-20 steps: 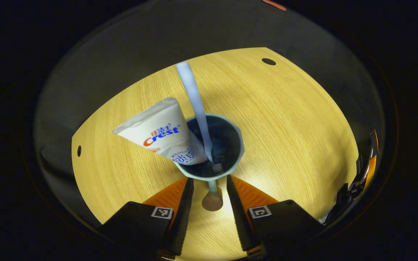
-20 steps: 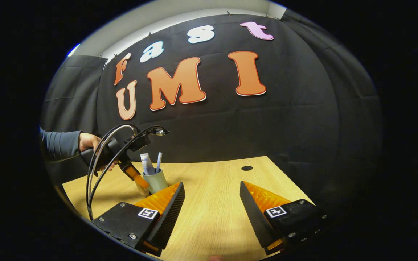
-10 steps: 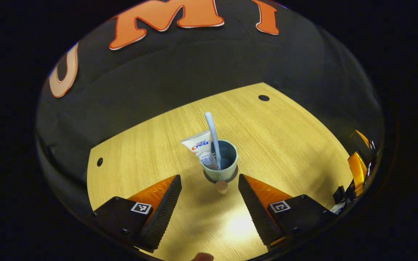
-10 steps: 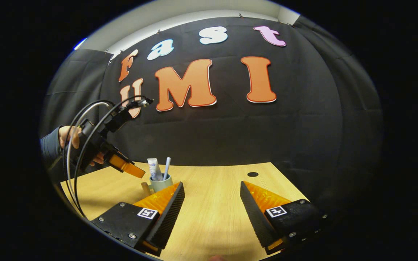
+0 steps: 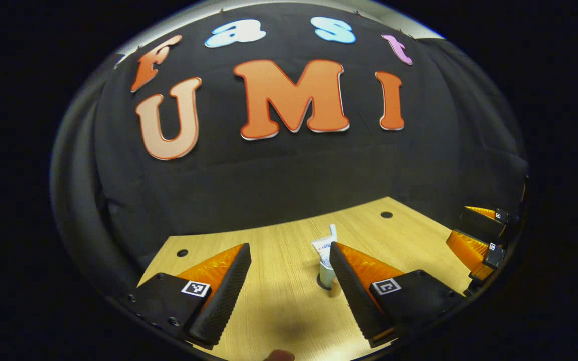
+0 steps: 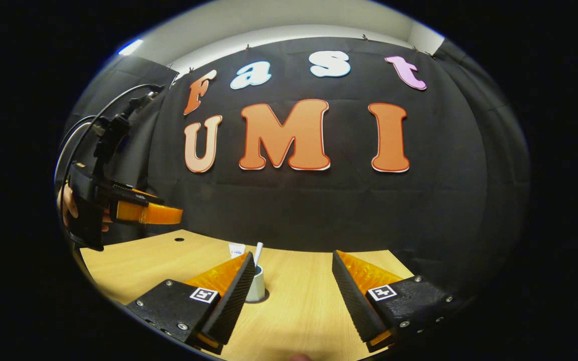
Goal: Put the toothbrush and toothpaste on the desktop into the cup, then pick up the cup and place it on the coaster on the desktop.
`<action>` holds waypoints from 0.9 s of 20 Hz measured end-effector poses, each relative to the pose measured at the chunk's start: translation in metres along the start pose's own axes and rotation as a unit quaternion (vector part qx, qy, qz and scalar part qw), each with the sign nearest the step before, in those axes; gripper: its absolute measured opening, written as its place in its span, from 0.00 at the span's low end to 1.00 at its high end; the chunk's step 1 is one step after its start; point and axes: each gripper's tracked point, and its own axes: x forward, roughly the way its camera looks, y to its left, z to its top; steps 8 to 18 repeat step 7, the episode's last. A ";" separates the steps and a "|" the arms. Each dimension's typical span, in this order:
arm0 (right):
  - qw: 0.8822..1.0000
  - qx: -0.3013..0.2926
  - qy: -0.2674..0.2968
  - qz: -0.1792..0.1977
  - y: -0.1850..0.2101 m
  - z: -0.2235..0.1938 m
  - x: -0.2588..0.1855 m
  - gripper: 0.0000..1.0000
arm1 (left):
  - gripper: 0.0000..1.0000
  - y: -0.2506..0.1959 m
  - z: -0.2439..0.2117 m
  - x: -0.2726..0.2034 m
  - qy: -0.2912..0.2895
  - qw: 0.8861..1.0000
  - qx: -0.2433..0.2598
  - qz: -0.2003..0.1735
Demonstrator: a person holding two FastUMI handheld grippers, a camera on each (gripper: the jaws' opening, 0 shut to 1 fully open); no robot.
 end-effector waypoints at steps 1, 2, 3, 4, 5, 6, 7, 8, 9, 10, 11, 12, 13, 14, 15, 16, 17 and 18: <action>1.000 0.000 -0.004 0.002 0.005 0.003 0.003 0.93 | 1.00 0.004 0.001 -0.006 -0.024 1.000 -0.003 0.011; 1.000 0.000 -0.008 0.004 0.011 0.007 0.004 0.93 | 1.00 0.002 0.001 -0.011 -0.036 0.999 -0.005 0.020; 1.000 -0.001 -0.012 0.006 0.016 0.011 0.005 0.93 | 1.00 0.000 0.000 -0.012 -0.052 0.998 -0.007 0.026; 1.000 -0.002 -0.018 0.007 0.022 0.016 0.009 0.93 | 1.00 0.000 0.000 -0.015 -0.067 0.997 -0.008 0.031; 1.000 -0.004 -0.024 0.008 0.027 0.020 0.011 0.93 | 1.00 0.001 0.000 -0.018 -0.085 0.996 -0.008 0.037; 1.000 -0.004 -0.029 0.009 0.032 0.024 0.012 0.93 | 1.00 0.000 -0.001 -0.021 -0.101 0.994 -0.001 0.046; 0.999 -0.003 -0.034 0.012 0.037 0.027 0.013 0.93 | 1.00 0.001 -0.004 -0.023 -0.114 0.991 0.004 0.066; 0.999 -0.003 -0.034 0.012 0.037 0.027 0.013 0.93 | 1.00 0.001 -0.004 -0.023 -0.114 0.991 0.004 0.066; 0.999 -0.003 -0.034 0.012 0.037 0.027 0.013 0.93 | 1.00 0.001 -0.004 -0.023 -0.114 0.991 0.004 0.066; 0.999 -0.003 -0.034 0.012 0.037 0.027 0.013 0.93 | 1.00 0.001 -0.004 -0.023 -0.114 0.991 0.004 0.066; 0.999 -0.003 -0.034 0.012 0.037 0.027 0.013 0.93 | 1.00 0.001 -0.004 -0.023 -0.114 0.991 0.004 0.066; 0.999 -0.003 -0.034 0.012 0.037 0.027 0.013 0.93 | 1.00 0.001 -0.004 -0.023 -0.114 0.991 0.004 0.066; 0.999 -0.003 -0.034 0.012 0.037 0.027 0.013 0.93 | 1.00 0.001 -0.004 -0.023 -0.114 0.991 0.004 0.066; 0.999 -0.003 -0.034 0.012 0.037 0.027 0.013 0.93 | 1.00 0.001 -0.004 -0.023 -0.114 0.991 0.004 0.066; 0.999 -0.003 -0.034 0.012 0.037 0.027 0.013 0.93 | 1.00 0.001 -0.004 -0.023 -0.114 0.991 0.004 0.066; 0.999 -0.003 -0.034 0.012 0.037 0.027 0.013 0.93 | 1.00 0.001 -0.004 -0.023 -0.114 0.991 0.004 0.066; 0.999 -0.003 -0.034 0.012 0.037 0.027 0.013 0.93 | 1.00 0.001 -0.004 -0.023 -0.114 0.991 0.004 0.066; 0.999 -0.003 -0.034 0.012 0.037 0.027 0.013 0.93 | 1.00 0.001 -0.004 -0.023 -0.114 0.991 0.004 0.066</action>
